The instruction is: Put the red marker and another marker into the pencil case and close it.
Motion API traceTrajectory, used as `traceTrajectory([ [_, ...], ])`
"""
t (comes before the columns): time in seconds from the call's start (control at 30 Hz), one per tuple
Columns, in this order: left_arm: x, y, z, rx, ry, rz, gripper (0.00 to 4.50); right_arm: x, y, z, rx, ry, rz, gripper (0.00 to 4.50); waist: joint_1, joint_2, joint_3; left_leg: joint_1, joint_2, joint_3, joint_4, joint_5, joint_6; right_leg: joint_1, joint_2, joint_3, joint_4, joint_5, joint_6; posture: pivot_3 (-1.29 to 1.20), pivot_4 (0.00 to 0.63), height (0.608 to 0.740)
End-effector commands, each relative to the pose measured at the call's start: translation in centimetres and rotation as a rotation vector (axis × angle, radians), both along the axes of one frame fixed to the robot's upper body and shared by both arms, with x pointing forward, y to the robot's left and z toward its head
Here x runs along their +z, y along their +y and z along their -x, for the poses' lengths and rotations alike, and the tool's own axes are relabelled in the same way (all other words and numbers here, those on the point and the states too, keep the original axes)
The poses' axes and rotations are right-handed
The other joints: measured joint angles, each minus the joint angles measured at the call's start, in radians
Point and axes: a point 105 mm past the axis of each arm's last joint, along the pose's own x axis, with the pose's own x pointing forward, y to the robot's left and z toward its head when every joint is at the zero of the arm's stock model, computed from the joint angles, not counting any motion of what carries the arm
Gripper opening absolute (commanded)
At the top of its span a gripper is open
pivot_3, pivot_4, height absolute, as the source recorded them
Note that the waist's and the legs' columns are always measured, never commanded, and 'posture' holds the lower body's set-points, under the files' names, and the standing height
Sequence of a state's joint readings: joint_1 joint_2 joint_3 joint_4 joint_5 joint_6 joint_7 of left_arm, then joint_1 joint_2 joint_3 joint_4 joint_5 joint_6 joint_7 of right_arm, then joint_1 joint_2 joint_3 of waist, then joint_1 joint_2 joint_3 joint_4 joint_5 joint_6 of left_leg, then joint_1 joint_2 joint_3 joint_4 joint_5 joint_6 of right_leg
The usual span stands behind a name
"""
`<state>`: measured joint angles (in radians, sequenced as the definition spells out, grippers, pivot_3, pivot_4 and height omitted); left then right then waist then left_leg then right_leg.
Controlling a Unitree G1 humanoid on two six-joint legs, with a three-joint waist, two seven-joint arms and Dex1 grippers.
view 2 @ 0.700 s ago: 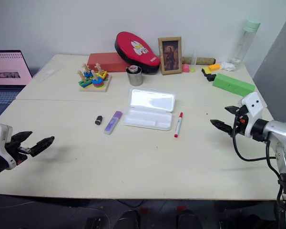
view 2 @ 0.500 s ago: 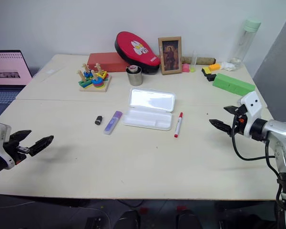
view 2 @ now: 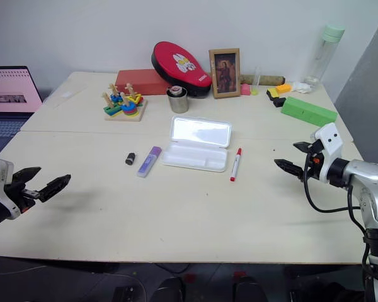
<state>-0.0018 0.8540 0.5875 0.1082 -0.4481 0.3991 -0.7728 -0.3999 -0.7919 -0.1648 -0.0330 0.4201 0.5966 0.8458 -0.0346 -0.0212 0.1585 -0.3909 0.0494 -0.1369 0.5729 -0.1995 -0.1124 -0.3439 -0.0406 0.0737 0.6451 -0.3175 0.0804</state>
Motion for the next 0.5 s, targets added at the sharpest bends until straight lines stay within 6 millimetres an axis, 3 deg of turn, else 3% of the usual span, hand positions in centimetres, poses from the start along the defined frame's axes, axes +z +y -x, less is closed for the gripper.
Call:
traceTrajectory([
  [0.03,0.5,-0.1,0.0,-0.006,-0.033,-0.02,4.5,1.1,0.2,0.4,0.011,-0.039,-0.003,4.45,0.0,0.0,0.0,0.0,0.0,0.0,0.0,0.0,0.0,0.0,0.0,0.0,0.0,0.0,0.0,0.0,0.15,0.74],
  [0.37,0.3,-0.3,0.1,-0.015,-0.047,-0.014,4.5,1.0,0.5,0.2,0.042,-0.025,0.008,4.45,0.0,0.0,0.0,0.0,0.0,0.0,0.0,0.0,0.0,0.0,0.0,0.0,0.0,0.0,0.0,0.0,0.15,0.74],
  [0.5,0.9,-2.8,-0.1,-0.146,-0.09,0.022,4.5,1.5,2.5,-0.3,0.155,-0.03,0.052,4.45,-0.001,0.0,0.0,0.0,0.0,0.0,0.0,0.0,0.0,0.0,0.0,0.0,0.0,0.0,0.0,0.0,0.15,0.74],
])
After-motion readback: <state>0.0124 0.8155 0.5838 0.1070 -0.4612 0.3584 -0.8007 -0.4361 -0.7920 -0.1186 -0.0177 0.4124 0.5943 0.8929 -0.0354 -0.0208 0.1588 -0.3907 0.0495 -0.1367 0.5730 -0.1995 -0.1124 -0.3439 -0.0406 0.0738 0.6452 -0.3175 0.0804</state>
